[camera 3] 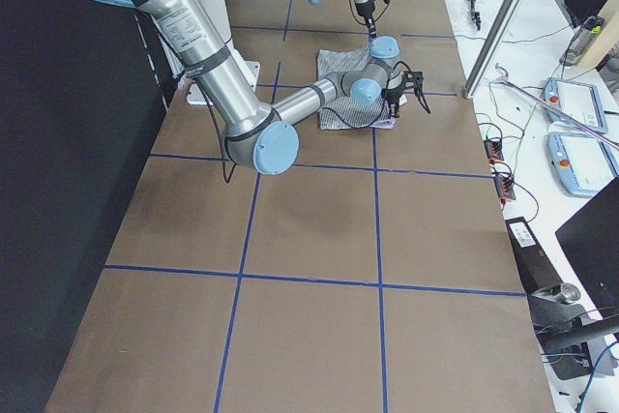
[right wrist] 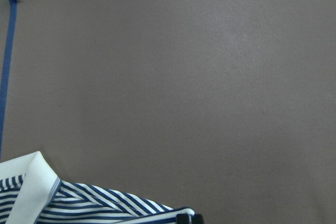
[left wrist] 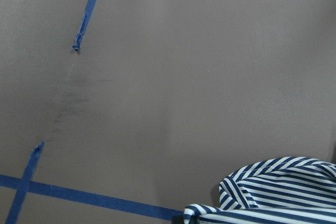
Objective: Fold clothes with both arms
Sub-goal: 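Lay the hem down below the collar and open both grippers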
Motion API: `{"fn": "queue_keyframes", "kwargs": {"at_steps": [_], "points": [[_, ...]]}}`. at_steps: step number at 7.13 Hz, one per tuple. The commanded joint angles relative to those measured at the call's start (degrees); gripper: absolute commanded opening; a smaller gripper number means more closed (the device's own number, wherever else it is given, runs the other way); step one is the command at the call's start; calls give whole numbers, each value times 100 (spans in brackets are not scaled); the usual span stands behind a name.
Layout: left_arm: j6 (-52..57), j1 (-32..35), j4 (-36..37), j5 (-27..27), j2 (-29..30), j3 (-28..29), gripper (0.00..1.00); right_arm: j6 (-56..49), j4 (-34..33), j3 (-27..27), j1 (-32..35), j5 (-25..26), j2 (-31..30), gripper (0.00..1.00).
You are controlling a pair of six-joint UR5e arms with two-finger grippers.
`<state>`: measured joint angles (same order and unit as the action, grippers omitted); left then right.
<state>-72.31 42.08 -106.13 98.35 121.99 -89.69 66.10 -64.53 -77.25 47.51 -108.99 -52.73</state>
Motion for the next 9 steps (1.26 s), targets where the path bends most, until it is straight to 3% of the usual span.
{"fn": "queue_keyframes", "kwargs": {"at_steps": [1, 6, 7, 8, 9], "points": [[7, 54, -13, 0, 123, 145, 0, -9, 11, 78, 13, 0, 43, 0], [-11, 46, -5, 9, 299, 198, 0, 9, 353, 220, 4, -52, 70, 0], [-11, 46, -4, 9, 299, 189, 0, 26, 414, 228, 4, -53, 78, 12], [6, 37, -13, 9, 299, 189, 18, 44, 441, 254, -31, -44, 70, 99], [7, 19, -13, 0, 299, 198, 78, 44, 441, 272, -31, -61, 44, 100]]}}
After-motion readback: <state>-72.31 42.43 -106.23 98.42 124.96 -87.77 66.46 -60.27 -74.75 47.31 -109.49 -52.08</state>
